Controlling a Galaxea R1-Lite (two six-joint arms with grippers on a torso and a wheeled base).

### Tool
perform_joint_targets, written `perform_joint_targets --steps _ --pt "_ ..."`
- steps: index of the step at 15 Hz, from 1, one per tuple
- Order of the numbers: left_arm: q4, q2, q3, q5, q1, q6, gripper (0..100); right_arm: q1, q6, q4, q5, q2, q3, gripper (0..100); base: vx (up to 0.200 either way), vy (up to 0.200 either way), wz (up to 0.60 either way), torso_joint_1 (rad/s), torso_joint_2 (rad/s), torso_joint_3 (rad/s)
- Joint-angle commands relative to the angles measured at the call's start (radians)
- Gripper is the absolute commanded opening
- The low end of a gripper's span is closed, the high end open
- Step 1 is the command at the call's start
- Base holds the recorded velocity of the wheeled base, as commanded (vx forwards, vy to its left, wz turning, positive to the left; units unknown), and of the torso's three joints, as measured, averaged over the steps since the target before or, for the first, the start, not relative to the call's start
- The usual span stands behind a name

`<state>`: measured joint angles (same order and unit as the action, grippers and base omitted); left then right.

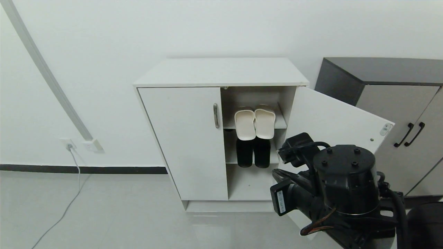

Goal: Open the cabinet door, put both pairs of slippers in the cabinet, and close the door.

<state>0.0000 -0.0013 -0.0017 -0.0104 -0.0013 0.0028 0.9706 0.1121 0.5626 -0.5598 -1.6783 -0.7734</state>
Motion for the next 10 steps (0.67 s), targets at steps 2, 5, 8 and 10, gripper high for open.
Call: perform_joint_targets --steps 2,5,8,10 --pt "0.000 0.001 0.000 0.000 0.000 0.000 0 0.000 0.000 0.000 0.000 0.000 -0.001 0 0.000 0.000 0.00 0.186 -0.50 -0.320" --pt "0.000 0.001 0.000 0.000 0.000 0.000 0 -0.001 0.000 0.000 0.000 0.006 0.000 0 0.000 0.000 0.00 0.206 -0.51 -0.312" --pt "0.000 0.001 0.000 0.000 0.000 0.000 0 -0.001 0.000 0.000 0.000 0.015 0.005 0 0.000 0.000 0.00 0.216 -0.54 -0.316" --pt "0.000 0.001 0.000 0.000 0.000 0.000 0 -0.001 0.000 0.000 0.000 0.015 0.005 0 0.000 0.000 0.00 0.234 -0.55 -0.312"
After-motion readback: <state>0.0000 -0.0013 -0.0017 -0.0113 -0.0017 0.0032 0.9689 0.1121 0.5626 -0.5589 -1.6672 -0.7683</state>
